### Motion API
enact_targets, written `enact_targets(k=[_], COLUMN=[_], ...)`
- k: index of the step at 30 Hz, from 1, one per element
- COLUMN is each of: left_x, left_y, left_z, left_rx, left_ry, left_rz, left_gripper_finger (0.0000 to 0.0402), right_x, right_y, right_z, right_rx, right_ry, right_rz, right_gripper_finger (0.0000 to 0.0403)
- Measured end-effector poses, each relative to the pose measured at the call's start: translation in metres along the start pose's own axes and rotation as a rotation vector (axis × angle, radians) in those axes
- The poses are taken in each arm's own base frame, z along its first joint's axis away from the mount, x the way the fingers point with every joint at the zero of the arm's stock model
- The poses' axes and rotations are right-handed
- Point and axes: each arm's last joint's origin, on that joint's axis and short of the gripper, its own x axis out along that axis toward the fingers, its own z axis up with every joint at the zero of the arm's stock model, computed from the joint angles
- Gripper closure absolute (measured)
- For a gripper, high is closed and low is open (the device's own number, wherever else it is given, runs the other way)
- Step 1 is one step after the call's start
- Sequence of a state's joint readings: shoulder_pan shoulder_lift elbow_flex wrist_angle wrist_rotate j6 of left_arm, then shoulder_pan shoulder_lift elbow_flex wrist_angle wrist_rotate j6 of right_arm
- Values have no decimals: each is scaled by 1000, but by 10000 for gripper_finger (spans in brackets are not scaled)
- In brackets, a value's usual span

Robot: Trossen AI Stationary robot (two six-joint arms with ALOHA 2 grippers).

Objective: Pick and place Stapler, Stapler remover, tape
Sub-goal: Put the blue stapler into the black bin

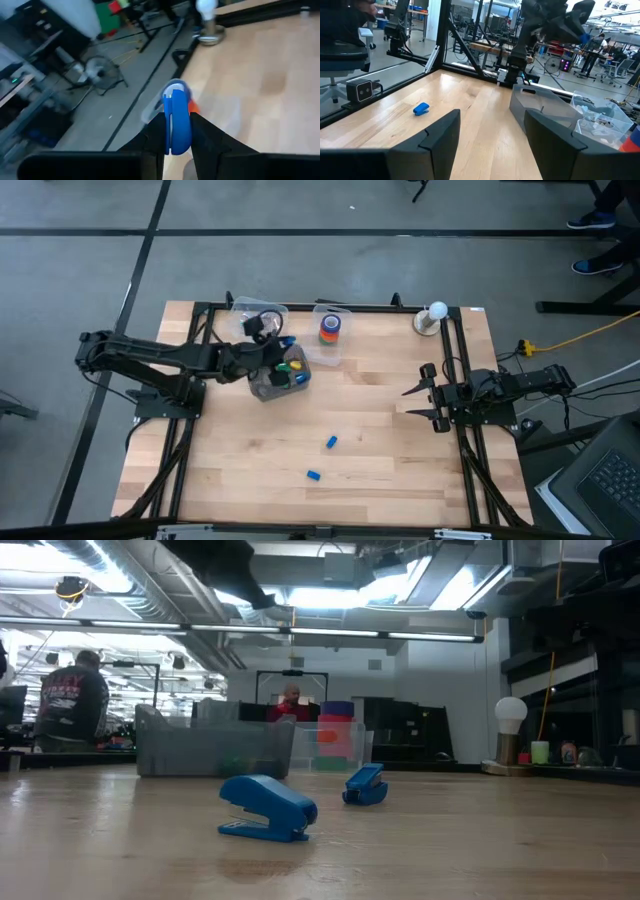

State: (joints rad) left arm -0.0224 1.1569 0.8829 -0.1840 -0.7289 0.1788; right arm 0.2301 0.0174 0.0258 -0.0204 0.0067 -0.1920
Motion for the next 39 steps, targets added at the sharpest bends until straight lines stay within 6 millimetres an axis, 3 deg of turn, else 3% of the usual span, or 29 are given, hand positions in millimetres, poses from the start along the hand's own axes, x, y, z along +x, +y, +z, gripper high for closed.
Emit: enact_targets(k=[5,14,25,39], left_x=[4,8,23,38], left_y=[5,18,10,-2], left_z=[-9,-45,-78,-83], left_rx=[-87,-343,-500,-498], left_ry=[82,387,766,799], left_rz=[57,84,39,32], left_gripper_finger=[340,338,337,285], right_x=[0,0,0,0], right_y=[0,0,0,0], right_z=[0,0,0,0], right_rx=[0,0,0,0], right_ry=[0,0,0,0], right_rz=[0,0,0,0], right_gripper_finger=[178,178,178,178])
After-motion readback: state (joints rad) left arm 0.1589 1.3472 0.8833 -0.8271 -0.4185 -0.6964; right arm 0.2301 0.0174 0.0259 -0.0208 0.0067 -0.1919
